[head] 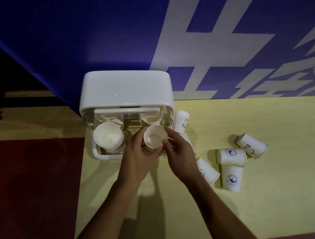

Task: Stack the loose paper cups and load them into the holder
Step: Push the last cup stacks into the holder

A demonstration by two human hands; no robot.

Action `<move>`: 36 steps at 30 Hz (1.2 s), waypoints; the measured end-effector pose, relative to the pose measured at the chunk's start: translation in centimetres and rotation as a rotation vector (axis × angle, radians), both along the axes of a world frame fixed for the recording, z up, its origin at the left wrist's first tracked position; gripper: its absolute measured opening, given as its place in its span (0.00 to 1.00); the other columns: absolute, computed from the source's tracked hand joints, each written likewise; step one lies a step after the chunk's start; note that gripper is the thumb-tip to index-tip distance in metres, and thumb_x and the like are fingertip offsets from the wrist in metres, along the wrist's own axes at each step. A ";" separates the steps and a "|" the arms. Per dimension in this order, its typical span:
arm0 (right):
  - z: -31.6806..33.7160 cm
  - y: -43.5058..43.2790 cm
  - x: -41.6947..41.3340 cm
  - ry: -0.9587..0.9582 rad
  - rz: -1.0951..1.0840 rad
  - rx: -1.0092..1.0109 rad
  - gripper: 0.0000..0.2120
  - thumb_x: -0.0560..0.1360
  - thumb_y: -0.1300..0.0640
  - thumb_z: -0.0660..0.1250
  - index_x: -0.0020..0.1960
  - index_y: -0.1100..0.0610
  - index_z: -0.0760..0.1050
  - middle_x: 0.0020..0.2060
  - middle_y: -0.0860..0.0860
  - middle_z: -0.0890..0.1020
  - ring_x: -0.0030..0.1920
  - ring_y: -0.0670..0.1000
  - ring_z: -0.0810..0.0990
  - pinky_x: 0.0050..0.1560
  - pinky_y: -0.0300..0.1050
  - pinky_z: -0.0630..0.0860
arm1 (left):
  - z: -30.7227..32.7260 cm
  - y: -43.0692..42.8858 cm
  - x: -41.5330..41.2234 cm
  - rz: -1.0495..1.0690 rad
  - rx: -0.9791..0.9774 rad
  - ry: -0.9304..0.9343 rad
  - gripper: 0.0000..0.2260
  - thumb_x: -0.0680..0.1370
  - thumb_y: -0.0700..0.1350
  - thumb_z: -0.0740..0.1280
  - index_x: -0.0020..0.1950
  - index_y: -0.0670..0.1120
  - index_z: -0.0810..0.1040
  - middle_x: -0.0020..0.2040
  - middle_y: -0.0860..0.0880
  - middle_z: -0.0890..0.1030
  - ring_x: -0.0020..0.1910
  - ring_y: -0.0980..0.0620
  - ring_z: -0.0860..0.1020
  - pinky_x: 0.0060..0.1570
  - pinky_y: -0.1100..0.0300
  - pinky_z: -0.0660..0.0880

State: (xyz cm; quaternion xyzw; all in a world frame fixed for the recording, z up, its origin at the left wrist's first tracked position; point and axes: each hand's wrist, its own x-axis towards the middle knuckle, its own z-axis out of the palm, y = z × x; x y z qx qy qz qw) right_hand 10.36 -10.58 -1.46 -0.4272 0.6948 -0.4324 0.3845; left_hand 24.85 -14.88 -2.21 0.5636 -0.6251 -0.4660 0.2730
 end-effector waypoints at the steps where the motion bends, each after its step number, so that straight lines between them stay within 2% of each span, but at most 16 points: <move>1: 0.0 -0.1 0.0 -0.002 -0.003 0.008 0.17 0.84 0.58 0.64 0.70 0.46 0.76 0.61 0.35 0.81 0.61 0.40 0.81 0.59 0.41 0.80 | -0.1 0.0 0.0 0.004 0.001 -0.002 0.34 0.69 0.61 0.77 0.73 0.64 0.69 0.67 0.58 0.78 0.66 0.53 0.78 0.61 0.47 0.80; 4: 0.2 -0.2 0.4 -0.019 0.000 0.024 0.17 0.84 0.58 0.64 0.68 0.41 0.76 0.59 0.36 0.82 0.60 0.40 0.81 0.60 0.41 0.80 | -0.2 -0.1 0.4 0.024 -0.022 -0.008 0.32 0.72 0.51 0.80 0.73 0.60 0.72 0.65 0.58 0.79 0.64 0.56 0.78 0.59 0.49 0.81; 6: 0.6 -0.3 0.7 -0.028 -0.002 0.022 0.18 0.84 0.58 0.64 0.66 0.38 0.75 0.58 0.35 0.83 0.59 0.40 0.82 0.57 0.38 0.80 | -0.1 0.0 0.5 0.027 -0.039 -0.007 0.31 0.72 0.50 0.80 0.72 0.59 0.73 0.64 0.59 0.79 0.63 0.57 0.78 0.58 0.51 0.81; 11: 0.7 -0.2 1.0 -0.035 -0.007 0.036 0.18 0.83 0.61 0.64 0.68 0.42 0.75 0.52 0.27 0.82 0.55 0.37 0.83 0.55 0.37 0.80 | -0.5 -0.2 0.7 0.021 -0.040 -0.014 0.32 0.71 0.52 0.80 0.72 0.58 0.73 0.65 0.59 0.79 0.64 0.56 0.78 0.57 0.51 0.82; 15: 1.4 -0.2 1.0 -0.054 0.002 0.033 0.21 0.84 0.63 0.64 0.64 0.37 0.73 0.50 0.24 0.81 0.55 0.34 0.82 0.52 0.31 0.77 | -0.5 -0.2 0.8 0.020 -0.020 0.009 0.31 0.72 0.53 0.80 0.72 0.59 0.72 0.64 0.59 0.79 0.64 0.56 0.78 0.58 0.50 0.82; 17: 1.3 -0.1 1.1 -0.065 -0.004 0.054 0.20 0.84 0.59 0.65 0.66 0.36 0.72 0.52 0.26 0.82 0.57 0.35 0.82 0.55 0.35 0.79 | -0.5 -0.2 0.8 0.005 -0.008 0.007 0.33 0.72 0.56 0.79 0.74 0.59 0.70 0.65 0.60 0.77 0.65 0.55 0.77 0.59 0.49 0.81; 20: 1.8 0.9 1.0 -0.097 -0.050 0.047 0.21 0.83 0.49 0.66 0.75 0.40 0.69 0.62 0.34 0.80 0.63 0.38 0.81 0.63 0.48 0.80 | 0.0 0.6 1.2 0.005 0.008 -0.039 0.42 0.69 0.65 0.76 0.78 0.59 0.62 0.72 0.57 0.73 0.71 0.53 0.73 0.64 0.46 0.78; 21: 2.3 1.4 0.6 -0.106 -0.068 0.041 0.20 0.83 0.49 0.66 0.74 0.38 0.70 0.64 0.35 0.80 0.63 0.38 0.80 0.64 0.47 0.80 | 0.5 1.4 1.3 0.018 -0.007 -0.071 0.43 0.69 0.67 0.75 0.79 0.59 0.61 0.74 0.55 0.71 0.72 0.52 0.72 0.65 0.46 0.76; 23: 3.4 3.0 -1.0 -0.081 -0.067 0.040 0.18 0.84 0.52 0.65 0.65 0.29 0.74 0.57 0.29 0.81 0.59 0.34 0.81 0.62 0.39 0.79 | 1.9 3.5 0.8 0.036 -0.109 -0.123 0.40 0.70 0.67 0.71 0.78 0.56 0.63 0.75 0.51 0.69 0.72 0.51 0.70 0.64 0.51 0.75; 24: 3.8 3.9 -2.0 -0.063 -0.076 0.053 0.17 0.84 0.52 0.65 0.61 0.28 0.75 0.54 0.26 0.81 0.57 0.32 0.81 0.61 0.37 0.79 | 2.5 4.5 0.2 0.018 -0.170 -0.117 0.38 0.71 0.66 0.69 0.77 0.53 0.66 0.74 0.49 0.70 0.71 0.51 0.71 0.62 0.53 0.75; 26: 3.8 6.1 -4.6 -0.045 -0.159 0.091 0.15 0.83 0.52 0.66 0.66 0.35 0.76 0.57 0.30 0.82 0.57 0.31 0.80 0.62 0.38 0.78 | 3.3 5.9 -2.0 -0.091 -0.286 -0.091 0.33 0.73 0.62 0.69 0.74 0.47 0.71 0.71 0.48 0.73 0.69 0.50 0.72 0.63 0.54 0.75; 28: 3.8 8.2 -7.5 -0.045 -0.252 0.123 0.17 0.83 0.53 0.66 0.71 0.46 0.76 0.63 0.41 0.83 0.58 0.34 0.81 0.60 0.33 0.77 | 3.7 6.3 -5.1 -0.222 -0.454 -0.106 0.26 0.75 0.57 0.71 0.68 0.44 0.76 0.70 0.47 0.74 0.72 0.49 0.71 0.68 0.54 0.73; 29: 4.2 9.2 -9.0 -0.048 -0.307 0.125 0.16 0.83 0.54 0.66 0.71 0.49 0.77 0.63 0.44 0.83 0.57 0.37 0.82 0.58 0.31 0.77 | 4.1 6.2 -6.9 -0.260 -0.507 -0.095 0.24 0.75 0.55 0.72 0.66 0.44 0.78 0.69 0.48 0.75 0.71 0.49 0.71 0.69 0.55 0.71; 31: 5.1 11.0 -12.1 -0.034 -0.405 0.119 0.14 0.83 0.55 0.66 0.67 0.48 0.80 0.57 0.42 0.86 0.55 0.41 0.85 0.54 0.37 0.81 | 5.0 6.1 -10.7 -0.309 -0.496 -0.057 0.21 0.74 0.54 0.72 0.64 0.45 0.79 0.68 0.50 0.75 0.69 0.51 0.73 0.66 0.58 0.73; 33: 5.6 12.5 -14.8 -0.020 -0.463 0.125 0.11 0.83 0.55 0.67 0.62 0.44 0.81 0.53 0.41 0.87 0.54 0.44 0.86 0.56 0.46 0.82 | 5.1 5.9 -14.2 -0.383 -0.460 -0.087 0.21 0.75 0.55 0.70 0.65 0.48 0.78 0.69 0.54 0.74 0.68 0.54 0.73 0.62 0.59 0.74; 36: 5.5 14.6 -18.9 -0.012 -0.521 0.130 0.13 0.83 0.55 0.67 0.67 0.50 0.80 0.54 0.43 0.87 0.52 0.45 0.87 0.60 0.53 0.81 | 3.4 5.6 -19.9 -0.607 -0.342 -0.252 0.25 0.76 0.56 0.70 0.71 0.50 0.73 0.71 0.55 0.71 0.69 0.53 0.71 0.62 0.56 0.75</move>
